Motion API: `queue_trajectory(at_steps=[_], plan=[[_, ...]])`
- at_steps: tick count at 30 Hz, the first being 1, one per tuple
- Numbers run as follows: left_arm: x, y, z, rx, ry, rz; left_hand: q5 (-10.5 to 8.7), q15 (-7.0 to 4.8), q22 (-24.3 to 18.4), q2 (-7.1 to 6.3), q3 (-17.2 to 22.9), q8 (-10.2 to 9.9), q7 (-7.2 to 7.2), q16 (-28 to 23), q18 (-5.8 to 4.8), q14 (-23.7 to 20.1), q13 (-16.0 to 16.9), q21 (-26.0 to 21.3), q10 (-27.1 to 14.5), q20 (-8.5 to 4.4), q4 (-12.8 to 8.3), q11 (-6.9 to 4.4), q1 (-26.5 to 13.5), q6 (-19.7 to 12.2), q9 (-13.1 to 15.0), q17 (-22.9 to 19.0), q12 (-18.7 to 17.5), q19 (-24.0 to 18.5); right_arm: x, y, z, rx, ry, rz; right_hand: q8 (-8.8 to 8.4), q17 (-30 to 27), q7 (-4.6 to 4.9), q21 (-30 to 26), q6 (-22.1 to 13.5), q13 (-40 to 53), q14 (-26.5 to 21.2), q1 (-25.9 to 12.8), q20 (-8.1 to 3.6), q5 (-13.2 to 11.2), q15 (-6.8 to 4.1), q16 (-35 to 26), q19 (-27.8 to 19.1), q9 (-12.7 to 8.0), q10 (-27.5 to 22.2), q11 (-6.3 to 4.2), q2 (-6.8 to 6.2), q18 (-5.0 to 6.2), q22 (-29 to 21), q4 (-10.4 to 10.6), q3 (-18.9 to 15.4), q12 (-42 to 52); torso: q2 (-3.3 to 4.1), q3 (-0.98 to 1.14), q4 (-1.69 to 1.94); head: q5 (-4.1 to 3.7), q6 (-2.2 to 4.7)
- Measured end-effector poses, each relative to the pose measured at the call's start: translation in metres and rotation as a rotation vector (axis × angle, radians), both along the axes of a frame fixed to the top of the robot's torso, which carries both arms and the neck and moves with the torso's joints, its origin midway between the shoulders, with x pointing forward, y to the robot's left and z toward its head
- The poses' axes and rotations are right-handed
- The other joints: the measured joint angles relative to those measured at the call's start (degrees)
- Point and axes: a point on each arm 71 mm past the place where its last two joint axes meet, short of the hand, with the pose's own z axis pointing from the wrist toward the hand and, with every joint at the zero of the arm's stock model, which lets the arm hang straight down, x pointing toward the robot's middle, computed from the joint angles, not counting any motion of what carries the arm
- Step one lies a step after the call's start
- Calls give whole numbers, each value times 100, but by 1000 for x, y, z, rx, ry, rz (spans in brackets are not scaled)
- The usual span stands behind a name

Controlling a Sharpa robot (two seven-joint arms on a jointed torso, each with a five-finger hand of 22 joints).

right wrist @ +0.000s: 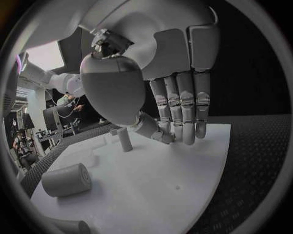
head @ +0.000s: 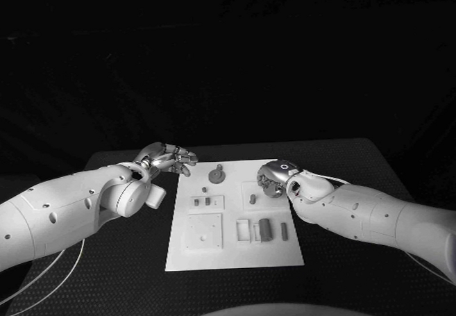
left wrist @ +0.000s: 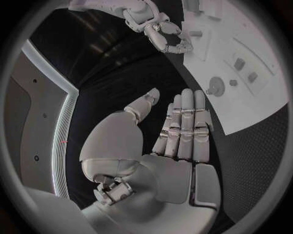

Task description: Assemble the parts on the task board

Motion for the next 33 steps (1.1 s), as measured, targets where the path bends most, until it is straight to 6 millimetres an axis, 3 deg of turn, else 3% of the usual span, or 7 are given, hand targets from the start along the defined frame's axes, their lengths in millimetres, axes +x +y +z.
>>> queue_trajectory(at_steps=[33], plan=[[2, 3, -1, 5, 2, 7, 0, 0, -10, 0, 0, 21, -15, -22, 0, 0, 0, -22, 0, -21, 0, -3, 0, -15, -11, 30, 0, 22, 4, -2, 12, 19, 35, 6, 19, 22, -6, 0, -7, 37, 11, -1, 0, 0, 11, 0, 0, 1, 19, -18, -1, 0, 3, 0, -1, 15, 9, 6, 1, 5, -42]])
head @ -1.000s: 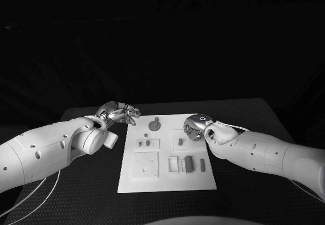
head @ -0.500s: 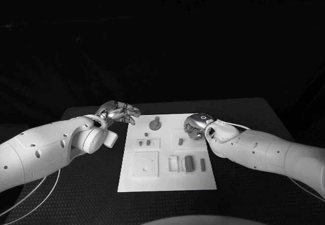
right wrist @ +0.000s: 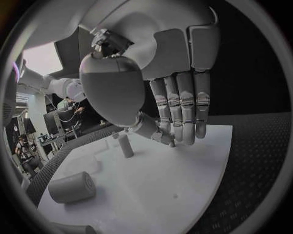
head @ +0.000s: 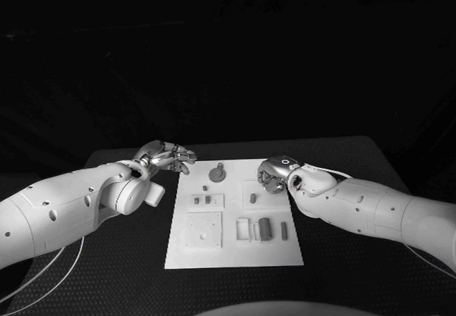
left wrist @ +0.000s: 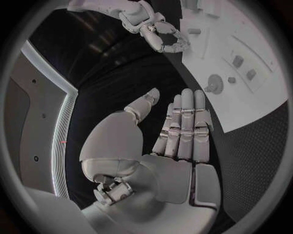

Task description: Assemble the parts on the task board

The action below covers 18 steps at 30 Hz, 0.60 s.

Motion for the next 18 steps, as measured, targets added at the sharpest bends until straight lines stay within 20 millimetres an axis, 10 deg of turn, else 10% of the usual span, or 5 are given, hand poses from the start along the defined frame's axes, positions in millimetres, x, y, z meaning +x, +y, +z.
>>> queue_trajectory(at_steps=[18], plan=[[0, 1, 0, 1, 3, 1, 0, 20, -10, 0, 0, 0, 20, -22, 0, 20, 0, -22, -33, 21, 0, 16, 0, -20, -6, 16, 0, 21, 0, -4, 11, 36, 20, 4, -1, 9, 0, 0, -1, -1, 8, 0, 0, 0, 9, 0, 0, 9, -2, 2, 0, 0, -1, 0, 0, -1, -1, -1, 1, 8, -12]])
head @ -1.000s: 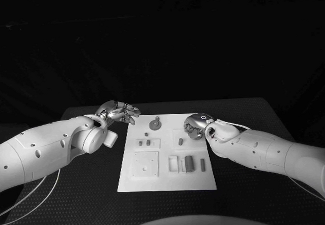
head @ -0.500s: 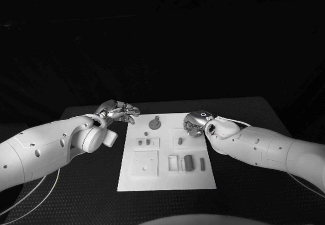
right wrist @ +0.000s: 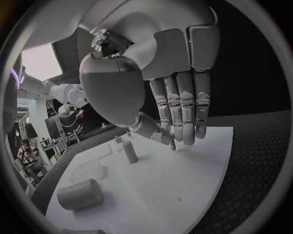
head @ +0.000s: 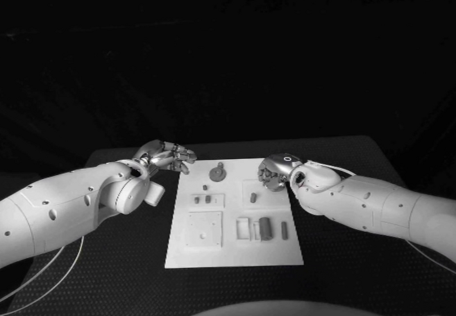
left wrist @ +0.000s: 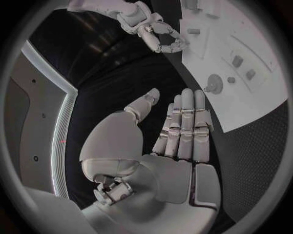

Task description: Assemble the parts on the task board

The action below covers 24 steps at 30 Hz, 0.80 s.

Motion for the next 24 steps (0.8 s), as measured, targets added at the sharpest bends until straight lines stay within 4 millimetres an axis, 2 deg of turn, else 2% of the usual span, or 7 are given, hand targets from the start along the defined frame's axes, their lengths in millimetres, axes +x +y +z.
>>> queue_trajectory(at_steps=[10, 17, 24], plan=[[0, 1, 0, 1, 1, 1, 0, 0, -6, 0, 0, 0, 0, 0, 0, 0, 0, 0, 1, 0, 0, -1, 0, 0, 0, 11, 0, 0, 0, 4, 30, 64, -31, 23, -1, 6, 0, 0, 0, 0, 1, 0, 0, 0, 1, 0, 0, -2, -1, 0, 0, 0, -1, 0, 0, -1, 0, 1, -3, 19, -10], [0, 1, 0, 1, 1, 2, 0, 0, -6, 0, 0, 0, 0, 0, 0, 0, 0, 0, 1, 0, 0, -2, 0, 0, 0, 15, 0, 0, -1, 8, 40, 98, -44, 30, -1, 8, 0, 0, -1, 8, 1, 0, 0, 0, 1, 0, 0, -4, -1, 1, 0, 0, -1, 0, 0, -1, 1, 1, -3, 25, -2], [0, 3, 0, 2, 1, 5, 0, 0, -11, 0, 0, 0, 0, -22, 0, 0, 0, 0, 2, 0, 0, -3, 0, 0, 0, 20, 0, 0, -9, 31, 46, 154, -36, 73, -1, 14, 0, 0, -1, 12, 1, 0, 0, 0, 2, 0, 0, -5, -2, 2, 0, -1, -1, 0, 0, -1, 1, 1, -1, 89, 6]])
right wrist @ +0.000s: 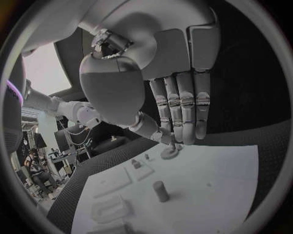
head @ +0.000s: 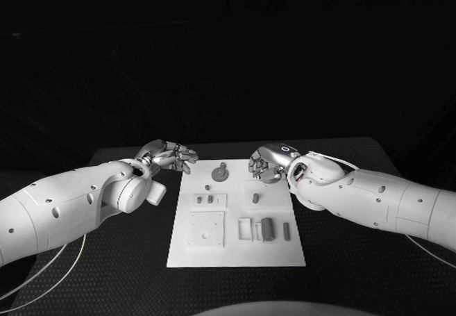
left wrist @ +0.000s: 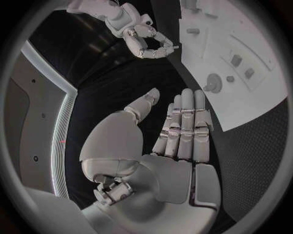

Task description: Assemble the parts on the task board

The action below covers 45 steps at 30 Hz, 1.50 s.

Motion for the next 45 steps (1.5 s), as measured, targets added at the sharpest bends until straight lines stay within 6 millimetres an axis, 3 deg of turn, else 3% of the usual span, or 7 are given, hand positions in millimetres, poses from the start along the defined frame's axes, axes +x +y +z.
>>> queue_trajectory(at_steps=[6, 12, 24, 31, 45], plan=[[1, 3, 0, 3, -1, 7, 0, 0, -5, 0, 0, 0, 0, 0, 0, 0, 0, 0, 0, 0, 0, -1, 0, 0, -1, 11, 0, 0, -10, 29, 5, 45, 10, 58, -1, 6, 0, 0, 0, 8, 0, 0, 0, 0, 0, 0, 0, -2, 0, 0, 0, 0, 0, 0, 0, -22, 1, -2, 2, 119, 18], [2, 4, 0, 4, -2, 11, 0, 0, -4, 0, 0, 0, 0, 0, 0, 0, 0, -22, 0, 0, 0, -1, 0, 0, -5, 12, 0, 0, -19, 52, 5, 75, 24, 103, -1, 12, 0, 0, 0, 8, 1, 0, 0, 0, 0, 0, 0, -8, -1, 1, 0, 0, 0, 0, 0, -22, 1, -5, 3, 277, -20], [4, 3, 1, 4, -7, 13, 0, 0, -9, 0, 0, 22, 0, 0, 0, 0, 0, -22, 0, 0, 0, -2, 0, 0, -4, 27, 0, 0, -41, 85, -19, 76, 79, 171, -16, 18, 0, 0, 0, 16, 1, 0, 0, 0, 1, 0, 0, -12, -10, 10, 0, 0, -1, 0, 0, -22, 3, -8, 7, 506, -108], [5, 2, 4, 2, -11, 11, 0, 0, -9, 0, 0, 22, 0, 0, 0, 0, 0, -22, 1, 0, 0, -3, 0, 0, -4, 32, 0, 0, -47, 89, -32, 57, 97, 186, -16, 22, 0, 0, 0, 22, 1, 0, 0, 0, 1, 0, 0, -8, -11, 10, 0, 0, -1, 0, 0, -44, 3, -5, 7, 585, -172], [6, -3, 6, -1, -15, 4, 0, 0, -13, 0, 0, 22, 0, -23, 0, 0, 0, -22, 0, 0, 0, -4, 0, 0, -4, 44, 0, 0, -59, 104, -51, 37, 121, 219, -17, 27, 0, 0, 0, 23, 1, 0, 0, 0, 1, 0, 0, -7, -11, 11, 0, 0, -1, 0, 0, -45, 1, 2, 4, 659, -253]])
